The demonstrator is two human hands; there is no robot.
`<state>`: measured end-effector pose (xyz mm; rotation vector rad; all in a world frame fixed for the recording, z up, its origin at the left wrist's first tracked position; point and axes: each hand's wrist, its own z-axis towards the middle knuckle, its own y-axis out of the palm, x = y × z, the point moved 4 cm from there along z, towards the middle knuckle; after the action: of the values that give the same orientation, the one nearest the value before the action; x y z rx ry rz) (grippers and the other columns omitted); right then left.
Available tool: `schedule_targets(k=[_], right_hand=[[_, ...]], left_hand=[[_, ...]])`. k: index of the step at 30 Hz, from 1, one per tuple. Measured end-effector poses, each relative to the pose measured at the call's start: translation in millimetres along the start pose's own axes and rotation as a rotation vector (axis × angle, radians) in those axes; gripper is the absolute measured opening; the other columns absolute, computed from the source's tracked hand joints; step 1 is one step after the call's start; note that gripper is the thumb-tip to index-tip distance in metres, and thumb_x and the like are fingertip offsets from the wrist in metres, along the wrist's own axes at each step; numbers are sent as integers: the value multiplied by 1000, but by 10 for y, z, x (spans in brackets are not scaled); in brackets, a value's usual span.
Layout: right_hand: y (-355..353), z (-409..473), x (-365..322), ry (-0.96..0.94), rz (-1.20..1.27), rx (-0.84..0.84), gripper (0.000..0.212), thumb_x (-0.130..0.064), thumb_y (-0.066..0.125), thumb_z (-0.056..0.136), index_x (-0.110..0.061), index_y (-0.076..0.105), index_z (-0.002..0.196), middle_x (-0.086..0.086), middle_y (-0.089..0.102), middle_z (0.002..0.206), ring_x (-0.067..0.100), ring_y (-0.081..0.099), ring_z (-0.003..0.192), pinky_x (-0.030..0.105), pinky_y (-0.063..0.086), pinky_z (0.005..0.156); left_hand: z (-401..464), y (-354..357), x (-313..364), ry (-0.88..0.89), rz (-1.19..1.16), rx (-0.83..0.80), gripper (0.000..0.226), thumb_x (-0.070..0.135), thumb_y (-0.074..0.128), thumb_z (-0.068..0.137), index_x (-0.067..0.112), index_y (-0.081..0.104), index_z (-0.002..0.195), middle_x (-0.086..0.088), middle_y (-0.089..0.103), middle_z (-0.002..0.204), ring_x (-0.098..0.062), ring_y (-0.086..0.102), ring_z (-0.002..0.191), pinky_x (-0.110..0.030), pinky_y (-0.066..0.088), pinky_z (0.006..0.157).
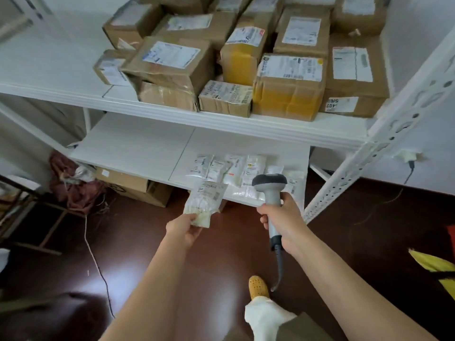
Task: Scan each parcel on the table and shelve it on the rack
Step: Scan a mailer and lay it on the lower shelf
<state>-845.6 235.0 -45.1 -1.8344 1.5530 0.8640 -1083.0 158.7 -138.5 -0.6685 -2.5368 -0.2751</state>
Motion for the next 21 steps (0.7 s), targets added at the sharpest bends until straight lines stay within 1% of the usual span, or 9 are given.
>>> schedule_targets(k=[2, 3, 5, 9, 13, 15, 18, 19, 21], right_hand=[[327, 185, -159, 9, -11, -11, 41, 3, 65, 85, -13, 50, 119, 12, 60, 93, 13, 56, 56, 22, 50, 49], [475, 256, -234, 13, -27, -13, 40, 3, 65, 85, -13, 49, 119, 11, 60, 91, 13, 56, 56, 22, 49, 49], [763, 386, -371, 23, -63, -26, 37, 2, 64, 85, -12, 50, 116, 9, 59, 86, 13, 57, 57, 22, 49, 50], [1298, 656, -512, 45, -108, -21, 33, 2, 63, 85, -13, 51, 112, 7, 60, 81, 13, 56, 56, 21, 49, 49], [1716, 956, -509, 63, -87, 56, 33, 1, 63, 86, -15, 51, 112, 8, 61, 85, 13, 57, 57, 22, 49, 50], [1900, 1139, -489, 51, -58, 103, 33, 1, 63, 86, -14, 51, 113, 8, 60, 87, 13, 56, 57, 21, 47, 47], [2121, 1411, -415, 66, -11, 151, 32, 1, 63, 87, -13, 51, 113, 10, 60, 89, 13, 56, 54, 20, 46, 44], [2179, 1498, -378, 70, 1, 162, 32, 1, 63, 87, -13, 51, 113, 10, 60, 89, 13, 56, 54, 20, 46, 44], [2274, 1701, -284, 68, 17, 174, 31, 3, 63, 86, -12, 51, 111, 11, 59, 87, 14, 55, 56, 21, 46, 45]], left_hand=[[169, -81, 372, 11, -16, 22, 37, -5, 59, 92, -5, 53, 129, -23, 65, 116, -31, 68, 86, -36, 56, 53], [250, -126, 540, 26, -33, 33, 37, -5, 59, 93, -5, 53, 129, -24, 64, 117, -32, 67, 87, -38, 56, 60], [389, -184, 842, 37, -68, 49, 37, -7, 54, 94, -5, 51, 131, -24, 61, 120, -35, 65, 96, -41, 54, 73], [820, -252, 1338, 24, -106, 24, 38, -13, 44, 95, -5, 48, 132, -25, 58, 123, -40, 60, 113, -48, 52, 87], [1460, -247, 1715, 14, -26, 26, 31, -13, 49, 93, -4, 50, 123, -21, 61, 117, -35, 60, 112, -48, 53, 91], [1779, -196, 1904, 33, 28, 12, 29, -11, 51, 93, -4, 52, 122, -17, 61, 100, -28, 62, 102, -43, 55, 89], [2227, -198, 2044, 11, 45, 70, 14, -9, 56, 92, 1, 58, 101, -16, 63, 102, -25, 65, 91, -35, 58, 81], [2392, -207, 2066, 7, 54, 77, 13, -8, 56, 92, 2, 58, 100, -14, 63, 98, -22, 64, 83, -31, 58, 72], [2760, -151, 2120, 55, 139, 31, 20, -3, 49, 96, 7, 54, 114, -7, 56, 86, -15, 57, 71, -20, 53, 51]])
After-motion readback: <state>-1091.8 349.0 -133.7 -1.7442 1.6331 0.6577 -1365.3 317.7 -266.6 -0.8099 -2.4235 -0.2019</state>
